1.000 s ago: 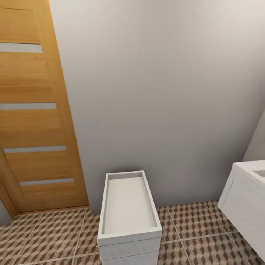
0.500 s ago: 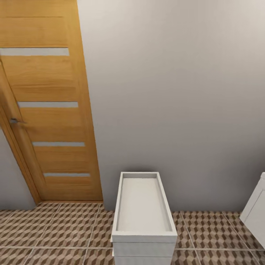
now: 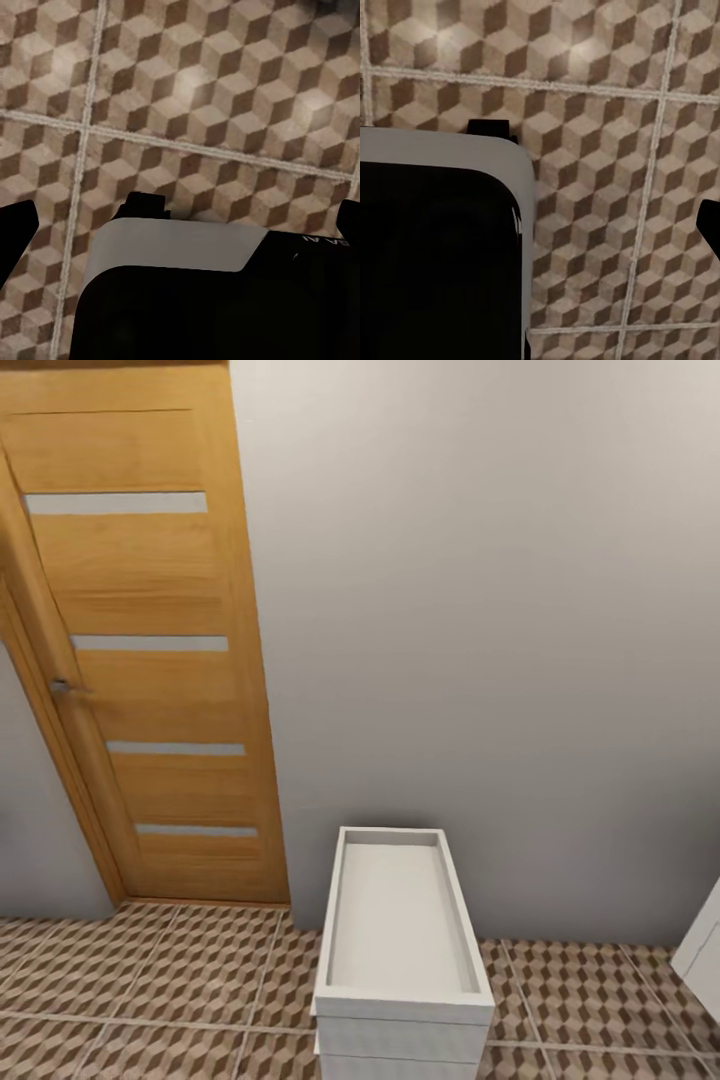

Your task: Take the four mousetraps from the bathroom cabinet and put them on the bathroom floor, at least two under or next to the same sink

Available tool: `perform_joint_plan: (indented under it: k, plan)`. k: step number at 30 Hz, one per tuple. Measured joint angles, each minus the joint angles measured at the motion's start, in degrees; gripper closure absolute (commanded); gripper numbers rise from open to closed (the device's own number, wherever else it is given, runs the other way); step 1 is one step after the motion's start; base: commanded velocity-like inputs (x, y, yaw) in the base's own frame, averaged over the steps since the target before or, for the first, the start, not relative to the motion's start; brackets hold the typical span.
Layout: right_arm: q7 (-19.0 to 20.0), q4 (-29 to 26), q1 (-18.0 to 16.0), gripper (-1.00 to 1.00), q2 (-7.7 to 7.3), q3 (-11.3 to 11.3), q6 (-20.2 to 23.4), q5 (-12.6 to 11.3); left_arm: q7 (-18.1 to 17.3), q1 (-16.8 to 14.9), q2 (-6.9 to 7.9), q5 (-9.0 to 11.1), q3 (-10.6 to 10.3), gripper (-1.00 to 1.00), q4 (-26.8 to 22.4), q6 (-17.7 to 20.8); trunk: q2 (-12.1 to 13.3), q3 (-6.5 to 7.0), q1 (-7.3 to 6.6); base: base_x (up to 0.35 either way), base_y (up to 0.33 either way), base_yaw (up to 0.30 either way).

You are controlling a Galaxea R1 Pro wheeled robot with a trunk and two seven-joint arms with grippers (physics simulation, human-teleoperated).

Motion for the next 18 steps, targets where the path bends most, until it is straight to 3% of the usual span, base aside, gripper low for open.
perform_joint_plan:
  k: [18]
  plan:
    - [0.0,0.0,0.0,-1.00,0.00,0.0,0.0,0.0,0.0,0.0,-0.02,0.0,0.0,-1.00,0.0,0.0,0.0,0.00,0.00,0.000,0.000,0.268]
